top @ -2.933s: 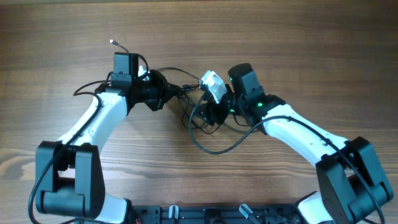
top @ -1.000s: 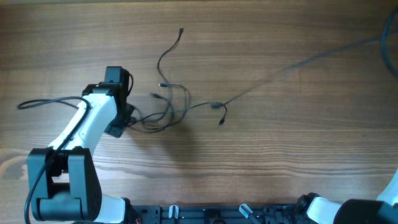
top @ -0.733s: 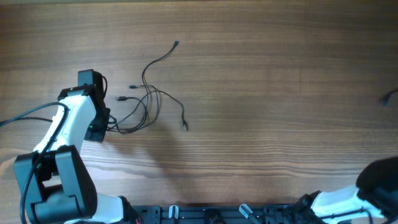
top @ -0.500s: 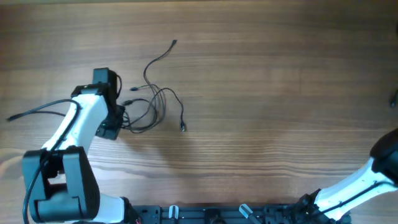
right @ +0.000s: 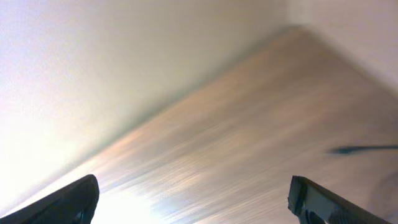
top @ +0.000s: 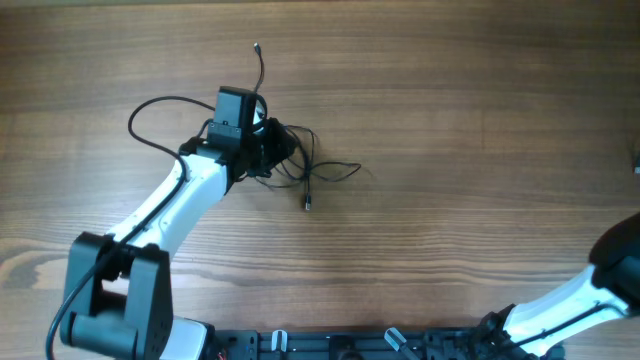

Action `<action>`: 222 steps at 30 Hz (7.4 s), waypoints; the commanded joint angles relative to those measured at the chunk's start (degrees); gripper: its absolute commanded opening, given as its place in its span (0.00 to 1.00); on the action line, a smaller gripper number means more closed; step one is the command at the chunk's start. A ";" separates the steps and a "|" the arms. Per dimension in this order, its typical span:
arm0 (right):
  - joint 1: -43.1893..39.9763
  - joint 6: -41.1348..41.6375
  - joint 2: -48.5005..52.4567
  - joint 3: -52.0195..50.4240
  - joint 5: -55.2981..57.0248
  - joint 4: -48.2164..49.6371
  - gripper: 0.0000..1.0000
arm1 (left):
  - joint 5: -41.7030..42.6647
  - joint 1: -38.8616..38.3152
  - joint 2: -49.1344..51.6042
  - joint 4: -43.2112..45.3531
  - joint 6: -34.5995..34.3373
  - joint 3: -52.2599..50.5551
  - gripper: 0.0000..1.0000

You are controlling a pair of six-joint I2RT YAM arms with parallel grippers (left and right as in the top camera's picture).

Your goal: Untangle cables

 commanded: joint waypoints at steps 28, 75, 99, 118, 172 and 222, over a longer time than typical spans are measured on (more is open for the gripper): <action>62.10 -12.09 -4.85 -22.71 3.85 -3.08 0.97 | -9.90 17.88 1.77 -18.95 -19.89 0.17 0.47; 74.25 -4.79 19.61 -22.69 -7.91 34.64 0.46 | -5.29 19.19 -4.17 -15.98 -14.49 0.31 0.54; 75.71 -1.14 20.81 -19.37 -6.40 29.11 0.06 | -4.48 19.15 -4.15 -16.70 -14.45 0.28 0.64; 69.72 3.69 -5.46 -18.75 -0.90 8.87 0.04 | 5.84 4.02 -4.15 -6.73 -23.80 0.28 0.61; 53.70 -9.09 -50.58 -4.07 19.76 5.38 0.04 | -26.97 -12.24 11.26 3.37 -34.21 0.28 0.70; 20.44 5.51 -10.91 -4.98 -8.41 -10.51 1.00 | -21.79 -5.40 -8.07 -11.74 -16.15 0.76 0.60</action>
